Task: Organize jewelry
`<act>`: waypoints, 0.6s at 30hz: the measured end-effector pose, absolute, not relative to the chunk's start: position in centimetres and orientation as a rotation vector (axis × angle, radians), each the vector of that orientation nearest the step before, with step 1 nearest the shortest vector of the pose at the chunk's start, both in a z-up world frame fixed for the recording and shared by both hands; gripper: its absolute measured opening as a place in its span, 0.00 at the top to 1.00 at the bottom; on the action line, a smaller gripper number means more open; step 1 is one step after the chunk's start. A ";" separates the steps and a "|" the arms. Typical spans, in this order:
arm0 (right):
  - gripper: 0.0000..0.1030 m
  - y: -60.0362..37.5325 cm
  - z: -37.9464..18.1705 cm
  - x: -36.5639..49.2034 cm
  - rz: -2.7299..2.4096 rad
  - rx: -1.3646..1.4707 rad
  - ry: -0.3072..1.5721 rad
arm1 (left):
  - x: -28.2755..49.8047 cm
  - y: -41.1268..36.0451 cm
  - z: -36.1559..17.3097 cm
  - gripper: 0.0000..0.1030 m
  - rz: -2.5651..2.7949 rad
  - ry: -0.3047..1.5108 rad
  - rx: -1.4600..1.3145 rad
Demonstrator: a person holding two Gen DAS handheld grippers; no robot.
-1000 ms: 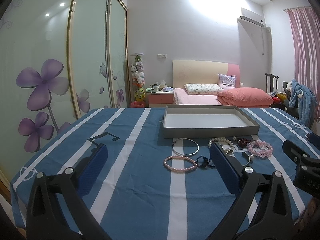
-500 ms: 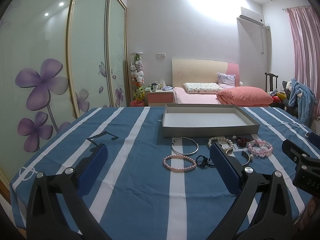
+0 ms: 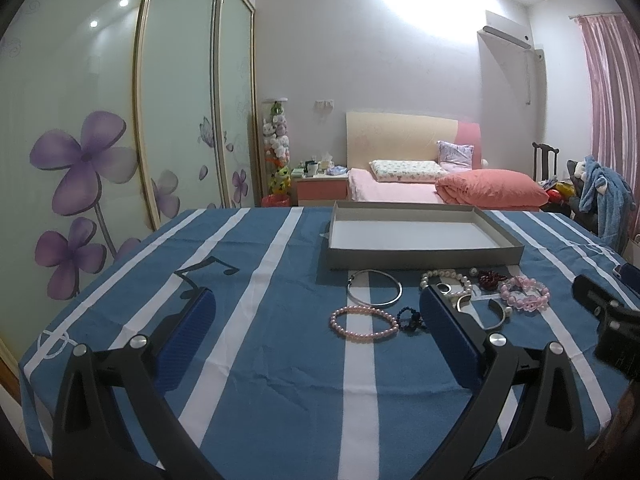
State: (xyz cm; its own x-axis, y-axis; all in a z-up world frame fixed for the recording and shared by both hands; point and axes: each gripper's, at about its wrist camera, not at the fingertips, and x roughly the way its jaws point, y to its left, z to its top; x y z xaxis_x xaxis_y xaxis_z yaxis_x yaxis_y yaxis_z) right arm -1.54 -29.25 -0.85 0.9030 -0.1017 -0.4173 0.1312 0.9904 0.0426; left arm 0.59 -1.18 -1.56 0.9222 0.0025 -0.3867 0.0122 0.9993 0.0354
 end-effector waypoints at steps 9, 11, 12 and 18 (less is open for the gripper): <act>0.10 -33.7 -2.6 2.6 -0.183 0.137 0.572 | 3.8 0.4 -2.7 0.04 -0.030 0.525 0.011; 0.24 -34.5 -3.3 4.3 -0.184 0.143 0.639 | 4.6 0.5 -3.0 0.04 -0.045 0.551 0.013; 0.33 -34.9 -3.7 5.1 -0.183 0.151 0.673 | 5.0 0.6 -3.1 0.04 -0.050 0.563 0.015; 0.56 -36.8 -5.9 9.6 -0.168 0.222 0.839 | 7.1 0.8 -3.7 0.04 -0.079 0.635 0.025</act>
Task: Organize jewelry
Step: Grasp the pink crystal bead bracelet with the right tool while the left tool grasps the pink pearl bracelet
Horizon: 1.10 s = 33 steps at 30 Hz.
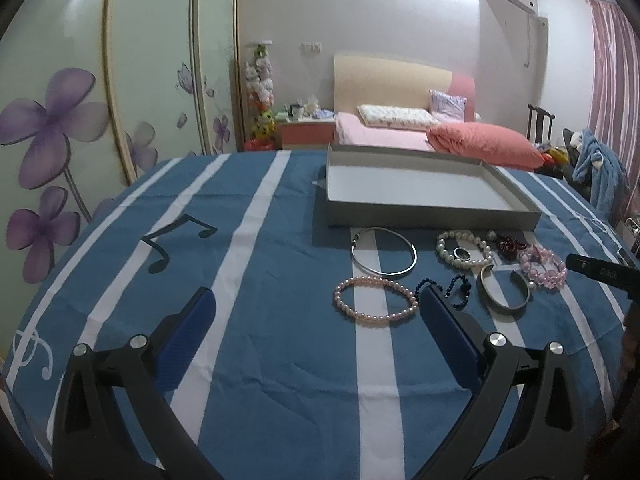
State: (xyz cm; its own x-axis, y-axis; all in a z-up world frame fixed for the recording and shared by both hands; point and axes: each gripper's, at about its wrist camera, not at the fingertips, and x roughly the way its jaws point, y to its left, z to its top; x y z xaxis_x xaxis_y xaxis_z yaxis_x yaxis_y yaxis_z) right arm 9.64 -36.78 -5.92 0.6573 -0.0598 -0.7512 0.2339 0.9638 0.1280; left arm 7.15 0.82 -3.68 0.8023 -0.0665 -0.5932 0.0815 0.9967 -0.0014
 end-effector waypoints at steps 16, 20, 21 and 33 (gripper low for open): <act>0.82 -36.9 -7.3 11.1 -0.180 0.159 0.915 | 13.6 -0.1 -7.0 0.48 -0.164 0.881 0.014; 0.82 -36.8 -7.2 11.4 -0.180 0.158 0.912 | 14.3 -0.5 -7.7 0.51 -0.163 0.910 0.025; 0.82 -36.8 -7.2 11.6 -0.181 0.156 0.912 | 14.5 -0.7 -7.8 0.52 -0.163 0.915 0.029; 0.82 -36.5 -7.2 12.3 -0.171 0.133 0.902 | 14.9 -0.8 -8.3 0.72 -0.141 0.919 0.051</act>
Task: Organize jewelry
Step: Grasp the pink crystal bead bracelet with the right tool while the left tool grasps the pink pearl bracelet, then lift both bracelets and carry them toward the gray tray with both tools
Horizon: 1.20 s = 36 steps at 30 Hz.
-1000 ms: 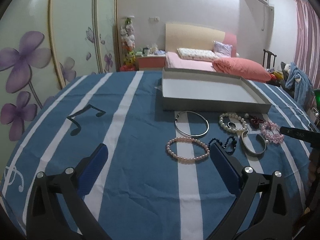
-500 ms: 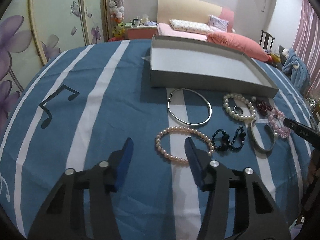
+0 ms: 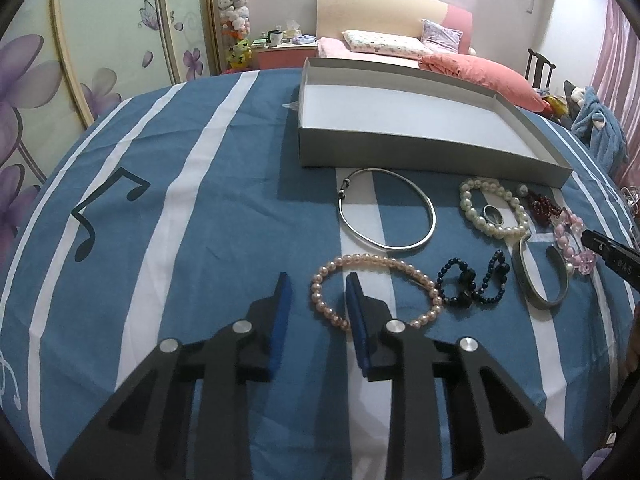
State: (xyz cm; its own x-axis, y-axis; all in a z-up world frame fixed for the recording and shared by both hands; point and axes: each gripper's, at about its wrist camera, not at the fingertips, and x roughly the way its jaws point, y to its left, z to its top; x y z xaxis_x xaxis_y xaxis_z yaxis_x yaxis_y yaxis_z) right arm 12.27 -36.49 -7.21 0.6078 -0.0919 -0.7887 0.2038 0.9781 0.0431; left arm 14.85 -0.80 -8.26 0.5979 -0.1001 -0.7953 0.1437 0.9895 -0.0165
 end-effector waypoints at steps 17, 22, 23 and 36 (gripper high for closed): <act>0.85 -37.1 -6.9 12.4 -0.109 0.191 0.885 | 14.8 -0.9 -8.1 0.94 -0.156 0.901 0.051; 0.85 -37.1 -5.3 11.2 -0.074 0.221 0.811 | 14.3 -0.6 -7.2 0.94 -0.164 0.864 0.030; 0.85 -37.1 -5.0 11.1 -0.067 0.226 0.800 | 14.1 -0.5 -6.9 0.94 -0.167 0.849 0.022; 0.85 -34.8 -1.4 8.8 0.070 0.277 0.668 | 11.4 -0.9 -2.6 0.94 -0.193 0.664 0.001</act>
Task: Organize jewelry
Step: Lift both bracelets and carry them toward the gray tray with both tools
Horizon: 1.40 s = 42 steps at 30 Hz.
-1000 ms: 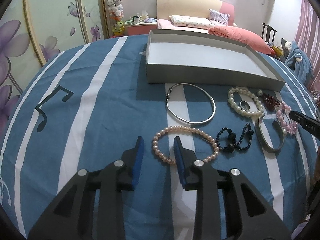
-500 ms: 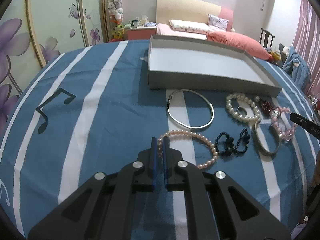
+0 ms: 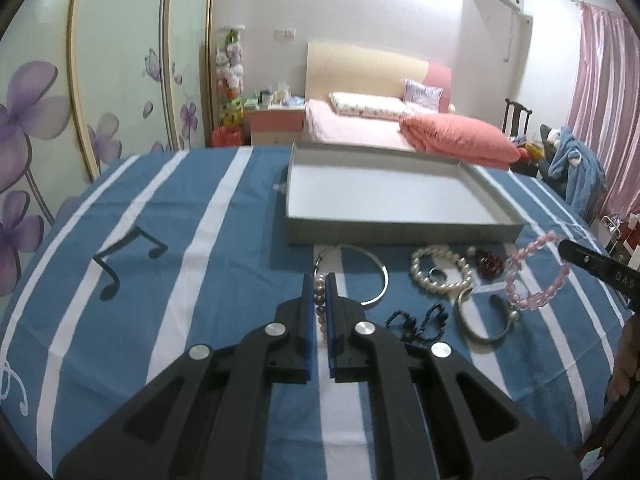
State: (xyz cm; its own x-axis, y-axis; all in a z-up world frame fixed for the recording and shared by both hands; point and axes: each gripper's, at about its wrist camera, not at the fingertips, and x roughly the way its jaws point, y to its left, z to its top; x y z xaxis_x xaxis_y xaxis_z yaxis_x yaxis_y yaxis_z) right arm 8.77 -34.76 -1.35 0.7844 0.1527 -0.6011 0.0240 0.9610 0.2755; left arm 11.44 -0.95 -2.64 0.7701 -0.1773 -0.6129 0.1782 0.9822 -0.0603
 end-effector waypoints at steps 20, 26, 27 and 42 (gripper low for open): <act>0.85 -31.8 1.5 6.9 0.076 0.237 0.548 | 9.6 -2.0 0.1 0.94 -0.179 0.528 0.019; 0.85 -31.0 3.1 7.6 0.061 0.212 0.477 | 10.2 -3.1 1.6 0.94 -0.201 0.471 0.050; 0.85 -30.9 3.4 7.7 0.056 0.205 0.463 | 10.5 -3.3 1.8 0.94 -0.203 0.461 0.051; 0.85 -31.8 3.9 14.3 0.018 0.218 0.432 | 16.9 -6.1 2.9 0.94 -0.221 0.433 0.042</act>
State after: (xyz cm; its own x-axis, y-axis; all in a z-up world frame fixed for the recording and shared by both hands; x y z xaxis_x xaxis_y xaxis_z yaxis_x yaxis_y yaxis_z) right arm 14.26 -31.80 3.95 0.9082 0.0631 -0.4138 0.0294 0.9765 0.2135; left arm 16.93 -6.10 2.88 0.8840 -0.2031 -0.4210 0.2211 0.9752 -0.0062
